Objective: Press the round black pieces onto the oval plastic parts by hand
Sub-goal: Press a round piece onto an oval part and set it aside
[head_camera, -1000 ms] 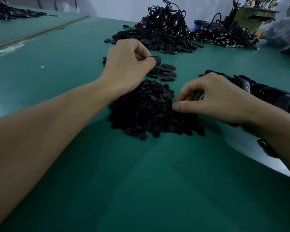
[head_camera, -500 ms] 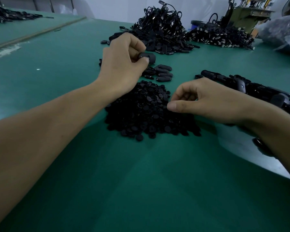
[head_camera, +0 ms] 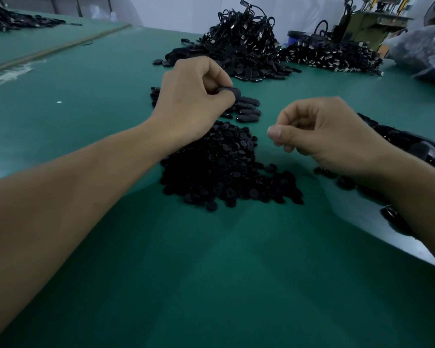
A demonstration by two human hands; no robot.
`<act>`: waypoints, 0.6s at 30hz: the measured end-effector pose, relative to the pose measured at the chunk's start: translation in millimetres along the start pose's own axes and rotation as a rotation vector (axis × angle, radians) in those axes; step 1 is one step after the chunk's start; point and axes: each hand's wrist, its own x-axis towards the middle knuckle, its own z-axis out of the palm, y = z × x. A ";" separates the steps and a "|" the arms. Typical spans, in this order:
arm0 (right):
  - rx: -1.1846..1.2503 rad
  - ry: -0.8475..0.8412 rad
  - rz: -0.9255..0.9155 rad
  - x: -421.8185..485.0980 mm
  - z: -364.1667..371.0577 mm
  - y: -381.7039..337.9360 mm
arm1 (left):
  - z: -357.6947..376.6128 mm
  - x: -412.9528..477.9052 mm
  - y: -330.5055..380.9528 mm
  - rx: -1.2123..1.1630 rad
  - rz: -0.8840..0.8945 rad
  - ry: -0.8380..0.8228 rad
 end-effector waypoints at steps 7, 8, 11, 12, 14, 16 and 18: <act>0.145 0.096 0.015 -1.9 -4.9 -1.3 | 2.3 -4.4 8.4 -0.149 -0.012 -0.152; 0.159 0.088 0.018 -2.3 -4.4 -2.4 | 2.8 -5.2 9.2 -0.172 -0.013 -0.178; 0.180 0.088 0.025 -2.6 -2.5 -5.1 | 3.1 -6.8 10.6 -0.237 -0.014 -0.242; 0.191 0.099 0.028 -2.6 -2.2 -5.7 | 3.0 -7.1 10.7 -0.259 -0.019 -0.257; 0.236 0.123 0.037 -2.3 -1.7 -6.3 | 2.8 -7.3 10.9 -0.288 -0.038 -0.279; 0.275 0.135 0.046 -1.7 -1.6 -6.0 | 2.8 -7.4 10.9 -0.312 -0.060 -0.297; 0.297 0.143 0.048 -1.3 -2.0 -5.5 | 2.4 -7.5 11.5 -0.341 -0.085 -0.304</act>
